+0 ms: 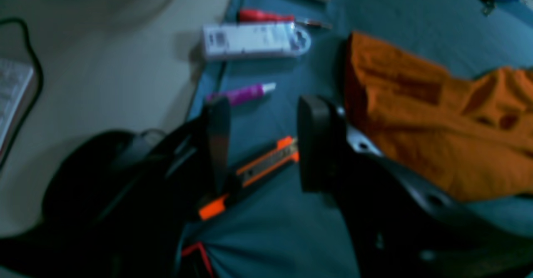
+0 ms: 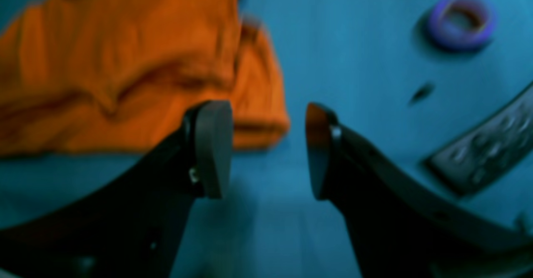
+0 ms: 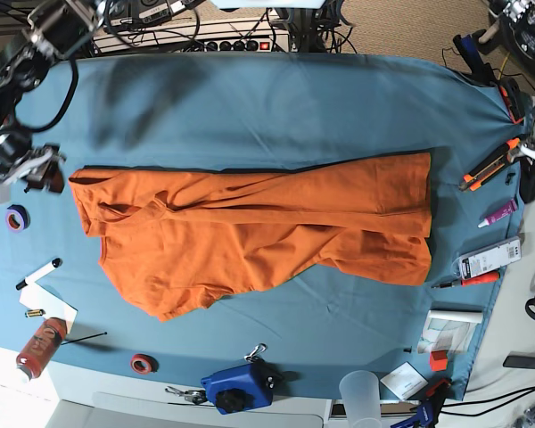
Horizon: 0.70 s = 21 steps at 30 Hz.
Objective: Layout the t-shirt on the table in an organized manner, then fold the t-shirt properly
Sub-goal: 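Release the fold and regrasp the folded edge with both grippers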
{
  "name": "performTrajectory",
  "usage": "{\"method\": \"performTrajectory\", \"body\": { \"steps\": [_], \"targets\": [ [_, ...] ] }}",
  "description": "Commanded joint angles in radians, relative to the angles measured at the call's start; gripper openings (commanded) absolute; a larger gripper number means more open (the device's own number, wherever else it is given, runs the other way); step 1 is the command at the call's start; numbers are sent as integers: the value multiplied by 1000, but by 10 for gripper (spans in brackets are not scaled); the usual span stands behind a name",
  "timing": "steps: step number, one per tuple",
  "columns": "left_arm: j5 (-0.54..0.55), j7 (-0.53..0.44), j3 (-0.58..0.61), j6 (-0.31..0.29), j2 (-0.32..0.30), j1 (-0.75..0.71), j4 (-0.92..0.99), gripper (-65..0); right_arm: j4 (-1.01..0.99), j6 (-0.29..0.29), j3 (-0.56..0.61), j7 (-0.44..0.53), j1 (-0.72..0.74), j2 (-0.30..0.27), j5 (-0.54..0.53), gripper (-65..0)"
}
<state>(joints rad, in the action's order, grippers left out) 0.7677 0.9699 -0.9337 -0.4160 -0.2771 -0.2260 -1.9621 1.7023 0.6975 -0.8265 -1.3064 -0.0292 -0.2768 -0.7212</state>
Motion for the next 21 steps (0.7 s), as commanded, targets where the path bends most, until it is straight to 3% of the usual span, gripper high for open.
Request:
{"method": "performTrajectory", "body": {
  "steps": [1,4,6,10,14,21],
  "targets": [
    [19,-23,-3,-6,-19,2,-16,-375,16,1,-4,52,-2,-23,-11,-359],
    [19,-23,-3,-30,-19,-2,-16,-375,-22,1,-5,179,-24,-14,53,-359],
    [19,-24,-3,-30,-19,-1,-16,-375,-81,-33,-5,208,-15,-15,71,-359],
    [19,-26,-3,-30,-19,-1,-16,-375,-238,-23,-5,196,38,-17,52,-359],
    [20,-26,-3,-30,-19,-2,-16,-375,-335,1,-5,179,85,-16,-42,-359],
    [23,-26,-3,-30,7,-2,-16,-375,-403,1,5,160,129,-17,-38,-359]
  ]
}}
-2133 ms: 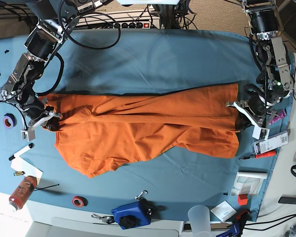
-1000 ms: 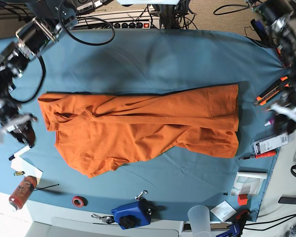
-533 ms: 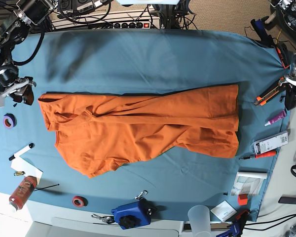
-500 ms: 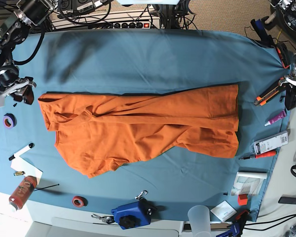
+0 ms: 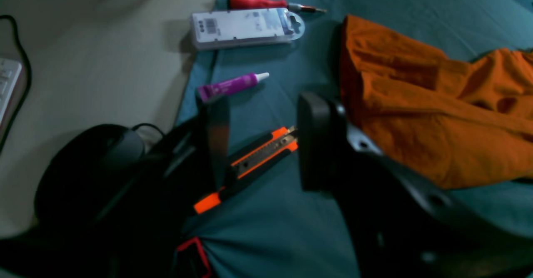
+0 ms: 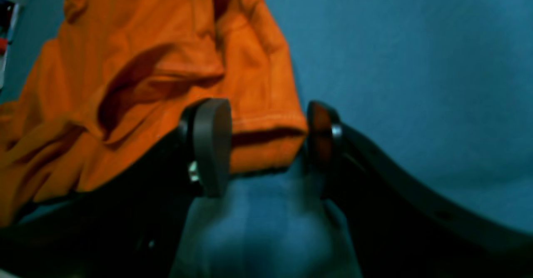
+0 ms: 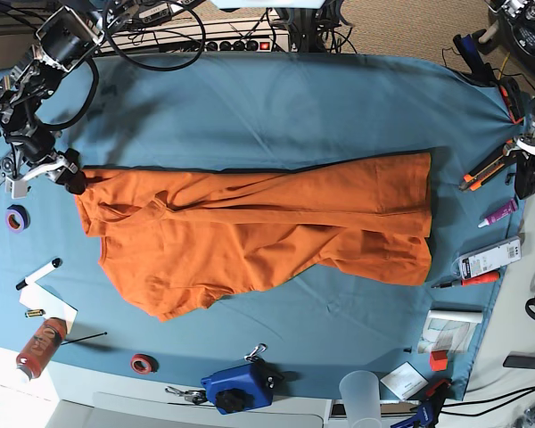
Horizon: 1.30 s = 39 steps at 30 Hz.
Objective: Layout the t-shirt on the table in an organized manner, then fold the t-shirt properly
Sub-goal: 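Release the fold and regrasp the folded edge with both grippers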
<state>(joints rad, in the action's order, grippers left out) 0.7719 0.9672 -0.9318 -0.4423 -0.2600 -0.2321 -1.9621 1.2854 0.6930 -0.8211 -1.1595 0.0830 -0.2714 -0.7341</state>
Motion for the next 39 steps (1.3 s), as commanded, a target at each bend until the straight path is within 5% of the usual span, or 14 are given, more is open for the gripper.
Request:
{"method": "performTrajectory", "body": {
  "steps": [1,7,16,34,36,39],
  "targets": [
    [19,-24,-5,-3,6,5,-16,-375,8,5,9,11,16,-22,-24,-359],
    [51,-1,64,-3,90,-24,-9,-375,-12,5,95,7,17,-23,-25,-359],
    [-24,-10,329,69,94,-42,87,-319,-12,5,151,7,17,-23,-24,-359],
    [14,6,373,32,94,76,319,-319,-12,5,152,0,17,-22,-13,-361],
    [14,17,373,31,94,80,327,-325,-12,5,153,0,17,-22,-13,-399],
    [14,3,373,31,94,80,327,-425,-12,5,153,0,17,-22,-13,-545]
  ]
}}
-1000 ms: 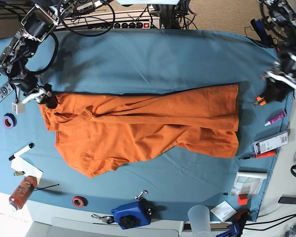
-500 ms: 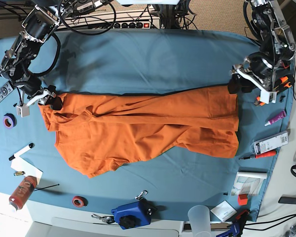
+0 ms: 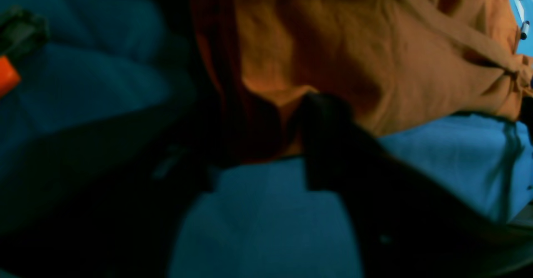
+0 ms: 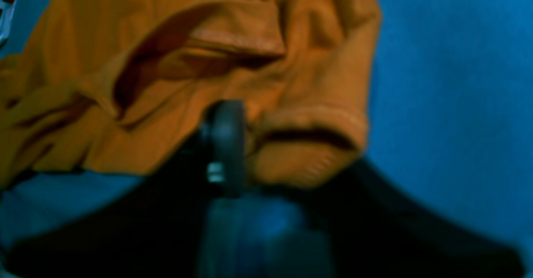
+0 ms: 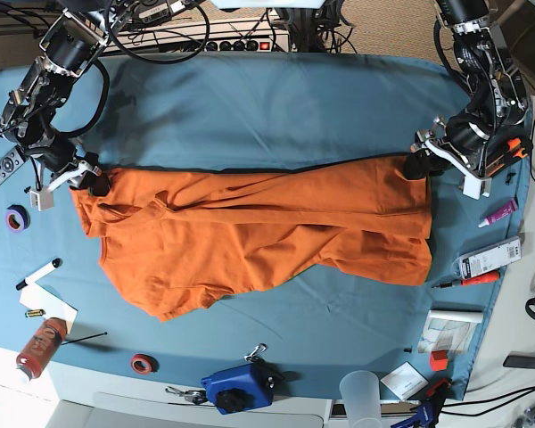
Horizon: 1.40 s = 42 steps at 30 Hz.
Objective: Layout the t-shirt on the table in an organized manner, then fold the t-shirt properly
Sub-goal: 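Release the fold and regrasp the folded edge with both grippers, then lift the folded edge with both grippers and lay it flatter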
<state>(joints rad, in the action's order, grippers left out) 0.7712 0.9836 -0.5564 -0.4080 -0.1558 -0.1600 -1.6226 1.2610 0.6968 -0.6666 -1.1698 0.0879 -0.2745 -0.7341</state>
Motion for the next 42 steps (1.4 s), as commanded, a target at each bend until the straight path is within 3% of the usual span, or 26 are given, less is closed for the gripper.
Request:
{"method": "performTrajectory", "body": {
  "steps": [1,2,4,12,18,21,28,38,42],
  "targets": [
    [15,-20,-2,-3,-10,8,-13,-480,13,1,-2,10,12,-19,-10,-597],
    [15,-26,-2,-3,-10,8,-13,-546,13,1,-2,11,12,-19,-4,-645],
    [15,-39,-2,-1,-11,12,-13,-650,14,1,-2,14,13,-24,11,-650],
    [-6,-64,-3,0,-11,77,-13,-650,14,1,-3,42,56,-110,66,-650],
    [-12,-54,-3,0,-26,93,-13,-650,14,1,-3,-6,67,-167,65,-650],
    [-3,-10,-27,0,-27,94,-13,-650,14,1,-5,-50,66,-173,54,-650],
    [105,172,-105,-2,-27,93,-13,-650,14,1,-11,-184,36,-171,-106,-650],
    [106,194,-119,-8,-34,45,-20,-650,137,1,-34,-212,-115,-171,-220,-650],
    [113,208,-123,-8,-70,26,-25,-650,215,1,-80,-226,-158,-172,-249,-650]
  ]
}}
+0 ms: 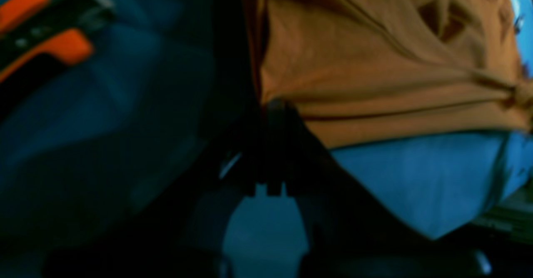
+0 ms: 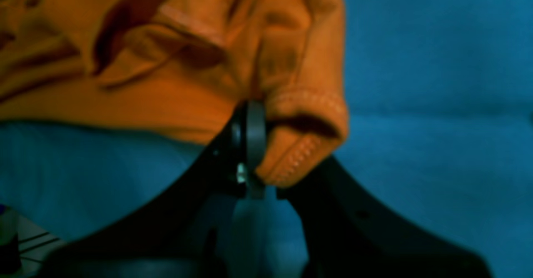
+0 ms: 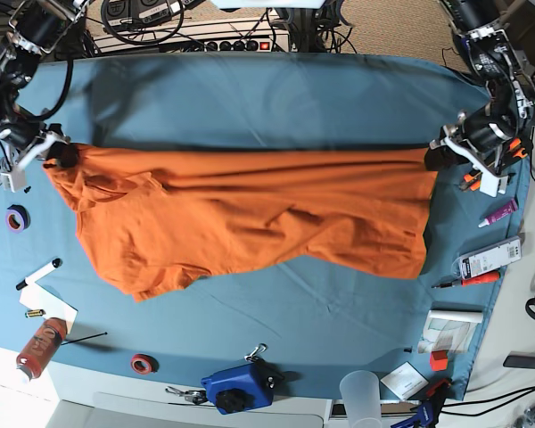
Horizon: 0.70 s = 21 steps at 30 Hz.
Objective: Layout the t-shirt on the table in an organized manner, then fold the t-shirt properly
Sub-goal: 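Lift the folded edge with both grippers and lay it flatter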
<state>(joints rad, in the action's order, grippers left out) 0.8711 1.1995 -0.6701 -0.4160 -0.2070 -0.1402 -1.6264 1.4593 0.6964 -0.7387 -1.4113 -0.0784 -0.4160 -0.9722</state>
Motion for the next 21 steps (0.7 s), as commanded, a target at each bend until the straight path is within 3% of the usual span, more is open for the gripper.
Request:
{"method": "performTrajectory", "body": {
  "steps": [1,6,21],
  "targets": [
    [16,-8,-9,0,-33,-4,-24,-650,24,2,-21,15,5,-30,-27,-650],
    [51,-2,-10,0,-91,-66,-51,-650,25,2,-90,15,-13,-29,-108,-650],
    [72,21,-10,-12,-90,-159,-61,-650,26,2,-121,15,-168,16,-191,-650]
  ]
}}
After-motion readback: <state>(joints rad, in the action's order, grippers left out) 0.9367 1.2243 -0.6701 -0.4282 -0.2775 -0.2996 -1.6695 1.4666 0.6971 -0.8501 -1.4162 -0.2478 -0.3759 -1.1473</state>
